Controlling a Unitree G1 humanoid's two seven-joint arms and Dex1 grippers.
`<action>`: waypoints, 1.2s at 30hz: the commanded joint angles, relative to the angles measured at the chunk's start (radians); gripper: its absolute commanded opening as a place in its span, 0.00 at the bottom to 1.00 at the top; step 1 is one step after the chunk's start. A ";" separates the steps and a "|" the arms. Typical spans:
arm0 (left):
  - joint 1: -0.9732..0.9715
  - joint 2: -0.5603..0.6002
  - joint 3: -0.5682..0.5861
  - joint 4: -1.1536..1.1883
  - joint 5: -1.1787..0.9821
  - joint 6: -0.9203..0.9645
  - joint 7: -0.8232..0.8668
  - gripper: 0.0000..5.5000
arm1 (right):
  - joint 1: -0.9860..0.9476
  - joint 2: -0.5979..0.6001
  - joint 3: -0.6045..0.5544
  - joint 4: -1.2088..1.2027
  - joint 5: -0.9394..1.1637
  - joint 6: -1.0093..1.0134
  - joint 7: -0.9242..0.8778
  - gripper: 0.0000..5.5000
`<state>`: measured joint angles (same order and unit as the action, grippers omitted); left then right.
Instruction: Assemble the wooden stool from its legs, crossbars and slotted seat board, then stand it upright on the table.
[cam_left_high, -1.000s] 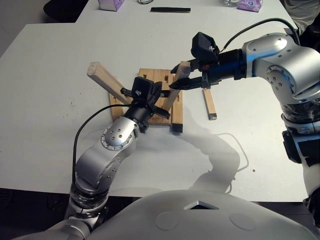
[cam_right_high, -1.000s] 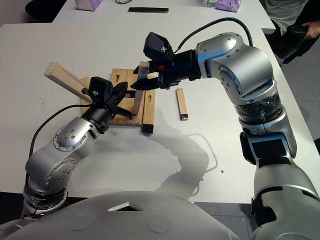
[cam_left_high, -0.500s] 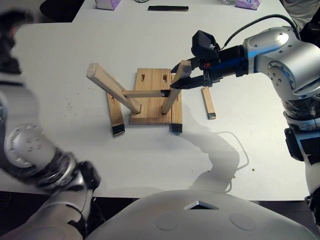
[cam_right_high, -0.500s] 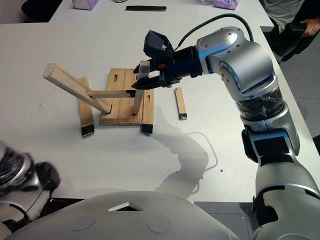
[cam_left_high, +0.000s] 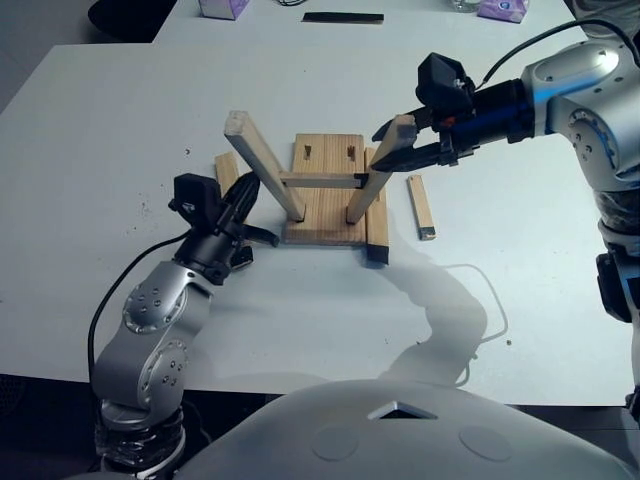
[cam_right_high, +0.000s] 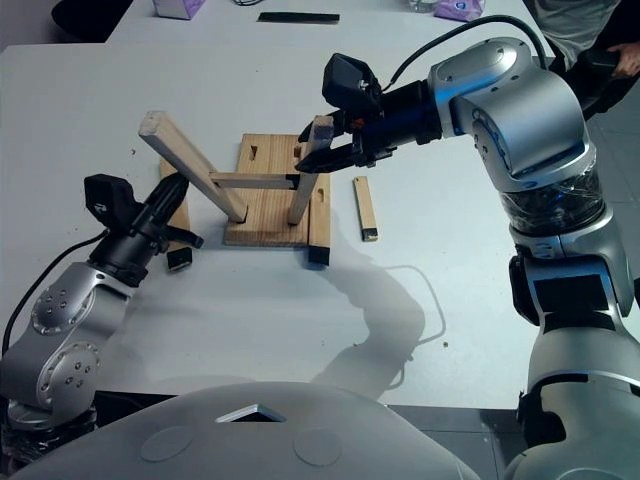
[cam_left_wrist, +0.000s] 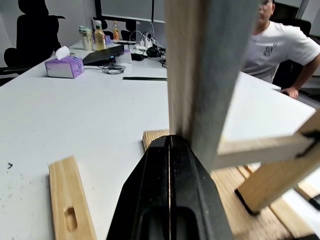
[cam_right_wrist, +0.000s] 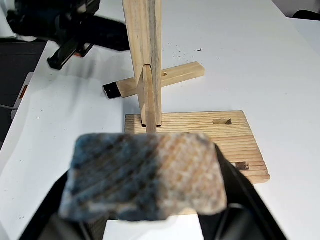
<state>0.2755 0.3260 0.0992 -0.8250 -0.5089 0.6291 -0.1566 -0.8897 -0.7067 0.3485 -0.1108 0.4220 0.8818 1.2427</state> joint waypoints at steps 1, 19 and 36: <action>-0.024 0.026 -0.018 0.015 -0.071 -0.063 -0.141 0.00 | -0.002 0.084 0.069 0.001 -0.003 -0.023 0.013 0.37; -0.029 -0.022 -0.317 -0.054 -0.122 -0.050 -0.130 0.00 | -0.062 0.166 0.080 0.020 0.002 -0.008 0.043 0.37; 0.023 0.026 0.115 0.137 -0.284 -0.139 -0.153 0.00 | 0.113 0.027 -0.192 -0.078 0.044 -0.190 0.040 0.67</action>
<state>0.2974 0.3191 0.1737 -0.7208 -0.7863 0.4874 -0.2870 -0.7952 -0.6610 0.2183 -0.1570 0.4304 0.6803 1.2989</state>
